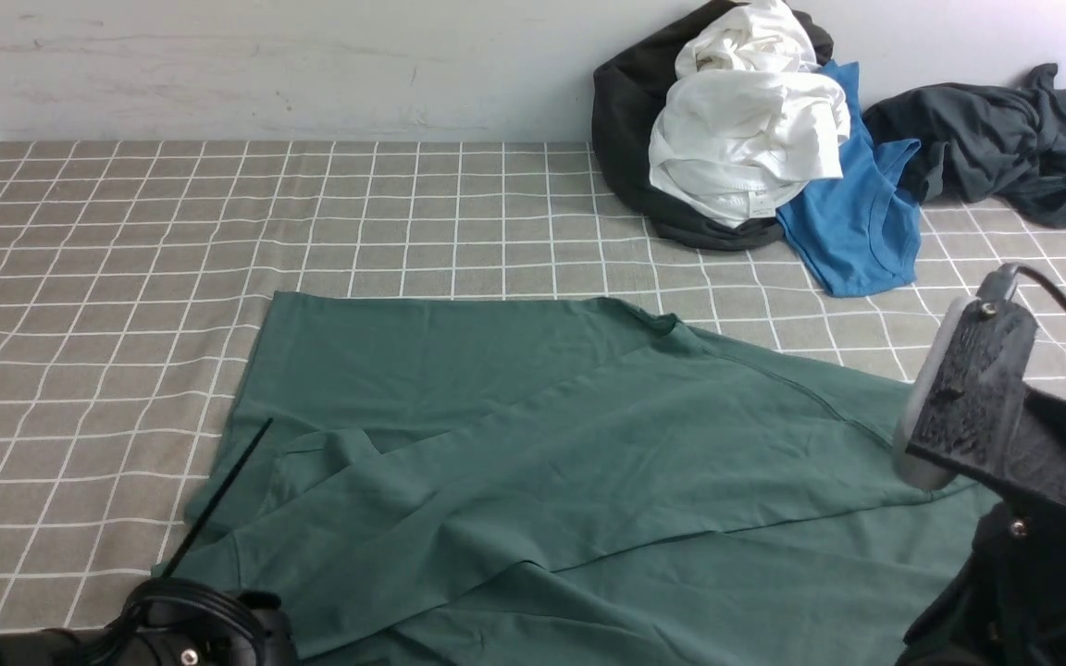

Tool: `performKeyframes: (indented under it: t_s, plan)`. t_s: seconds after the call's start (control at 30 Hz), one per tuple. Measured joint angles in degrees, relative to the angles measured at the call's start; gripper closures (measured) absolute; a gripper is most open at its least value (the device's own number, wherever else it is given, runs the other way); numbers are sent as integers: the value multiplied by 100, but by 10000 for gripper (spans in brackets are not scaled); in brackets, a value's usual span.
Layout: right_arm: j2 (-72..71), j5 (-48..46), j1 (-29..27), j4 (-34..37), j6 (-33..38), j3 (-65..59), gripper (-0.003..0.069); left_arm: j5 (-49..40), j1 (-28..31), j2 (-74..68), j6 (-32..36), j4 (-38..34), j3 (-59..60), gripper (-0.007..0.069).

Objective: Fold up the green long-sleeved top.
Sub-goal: Use both arms simultaneously to clamp the lower edge of the clothing fabric

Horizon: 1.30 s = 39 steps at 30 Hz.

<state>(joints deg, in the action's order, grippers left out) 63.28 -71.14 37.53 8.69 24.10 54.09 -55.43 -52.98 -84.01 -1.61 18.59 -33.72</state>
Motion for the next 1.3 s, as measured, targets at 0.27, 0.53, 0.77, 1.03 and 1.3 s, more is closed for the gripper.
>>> performKeyframes:
  t_s: [0.27,0.53,0.77,1.03,1.3]
  plan:
    - [596,203,0,-424,292,-455,206,-438,0,-5,67,-235,-303,611]
    - [1200,1580,0,-1125,399,-1684,90,-93,0,-5,109,-631,-303,611]
    - [1972,2700,0,-1414,351,-2155,109,32,0,-5,310,-635,-303,611]
    - [2176,2802,6,-1658,-154,-2131,210,75,0,-5,350,-642,-303,611]
    - [1902,3110,6,-1961,-253,-2163,400,70,0,-5,350,-642,-303,611]
